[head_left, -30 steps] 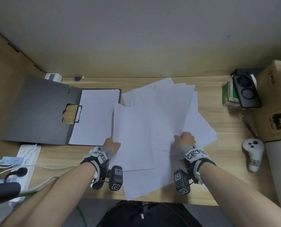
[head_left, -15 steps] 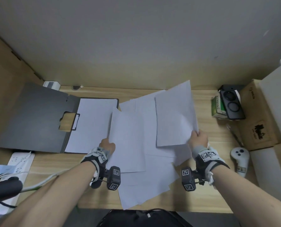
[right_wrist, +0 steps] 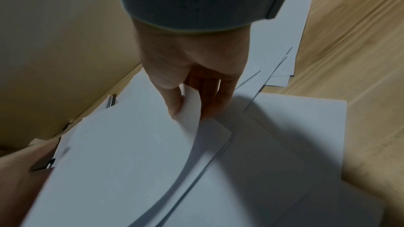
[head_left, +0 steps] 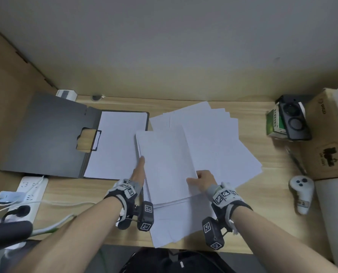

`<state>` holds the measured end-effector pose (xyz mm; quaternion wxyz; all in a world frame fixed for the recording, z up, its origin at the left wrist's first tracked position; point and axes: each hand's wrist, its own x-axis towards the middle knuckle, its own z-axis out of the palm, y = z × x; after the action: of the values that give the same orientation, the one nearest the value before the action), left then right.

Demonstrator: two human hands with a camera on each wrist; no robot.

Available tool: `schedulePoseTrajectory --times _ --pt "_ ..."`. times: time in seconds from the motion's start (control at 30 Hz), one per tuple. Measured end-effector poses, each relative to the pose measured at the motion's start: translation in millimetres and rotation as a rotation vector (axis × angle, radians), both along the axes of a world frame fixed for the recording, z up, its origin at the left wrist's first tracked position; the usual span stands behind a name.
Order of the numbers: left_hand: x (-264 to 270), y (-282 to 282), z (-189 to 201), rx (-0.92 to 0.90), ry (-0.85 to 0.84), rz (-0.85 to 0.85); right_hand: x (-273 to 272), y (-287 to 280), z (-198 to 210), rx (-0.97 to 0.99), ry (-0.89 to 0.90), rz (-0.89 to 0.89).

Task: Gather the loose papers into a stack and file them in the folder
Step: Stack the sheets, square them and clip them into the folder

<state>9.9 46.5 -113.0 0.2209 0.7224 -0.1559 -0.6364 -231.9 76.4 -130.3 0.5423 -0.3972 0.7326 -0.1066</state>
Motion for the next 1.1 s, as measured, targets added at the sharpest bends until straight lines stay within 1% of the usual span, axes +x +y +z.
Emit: schedulePoseTrajectory --times 0.03,0.07,0.1,0.13,0.17,0.23,0.3,0.37,0.4,0.43,0.5,0.57,0.63,0.7,0.83,0.9,0.93,1.0,1.1 --pt "0.4 0.7 -5.1 0.008 0.011 0.028 1.4 1.5 -1.2 0.014 -0.030 -0.002" --pt "-0.5 2.6 -5.1 0.012 -0.006 0.008 1.6 2.7 -1.5 0.032 -0.060 -0.010" --pt "-0.3 4.0 -1.2 0.020 -0.066 -0.056 -0.3 3.0 -3.2 0.035 -0.080 -0.028" --pt "-1.3 6.1 2.6 -0.009 -0.134 -0.122 -3.6 2.4 -3.4 0.013 -0.061 -0.055" --pt "-1.4 7.7 1.9 -0.035 -0.180 -0.162 -8.5 1.5 -4.1 -0.044 -0.010 -0.104" --pt "-1.7 9.5 -4.9 -0.052 -0.230 -0.181 -22.4 -2.7 -1.9 -0.176 0.182 -0.202" --pt "-1.5 11.0 -5.5 -0.041 -0.253 -0.180 -39.5 -6.5 -3.1 -0.221 0.321 -0.291" --pt "-0.4 12.0 -7.1 -0.038 -0.265 -0.157 -53.0 -7.6 -6.6 -0.137 0.392 -0.308" --pt "0.9 11.9 -12.8 -0.027 -0.265 -0.164 -56.6 -7.1 -8.9 -0.079 0.417 -0.292" --pt "0.5 11.3 -10.5 -0.030 -0.262 -0.169 -59.3 -6.1 -14.0 -0.040 0.436 -0.276" --pt "-0.1 11.5 -10.2 -0.025 -0.278 -0.177 -58.3 -2.6 -16.9 -0.038 0.441 -0.271" --pt "0.2 9.6 -10.1 -0.005 -0.255 -0.180 -53.7 -0.8 -15.2 -0.057 0.391 -0.290" --pt "1.6 8.3 -12.5 -0.005 -0.272 -0.182 -50.8 -0.3 -12.5 -0.058 0.350 -0.302" --pt "2.3 8.1 -14.3 -0.009 -0.289 -0.228 -50.6 0.2 -9.9 -0.068 0.328 -0.299" --pt "3.5 4.0 -14.2 -0.050 -0.312 -0.268 -63.0 -2.6 -5.7 -0.109 0.381 -0.233" --pt "4.8 -1.4 -10.0 -0.068 -0.348 -0.298 -74.2 -7.2 2.6 -0.136 0.411 -0.254" --pt "5.2 -4.7 -7.5 -0.075 -0.366 -0.316 -80.0 -11.0 7.4 -0.156 0.413 -0.310" --pt "7.2 -12.1 2.0 -0.093 -0.400 -0.347 -91.8 -19.3 20.3 -0.206 0.404 -0.483" --pt "11.9 -24.1 9.5 -0.125 -0.409 -0.362 -102.2 -32.0 38.1 -0.326 0.377 -0.717"
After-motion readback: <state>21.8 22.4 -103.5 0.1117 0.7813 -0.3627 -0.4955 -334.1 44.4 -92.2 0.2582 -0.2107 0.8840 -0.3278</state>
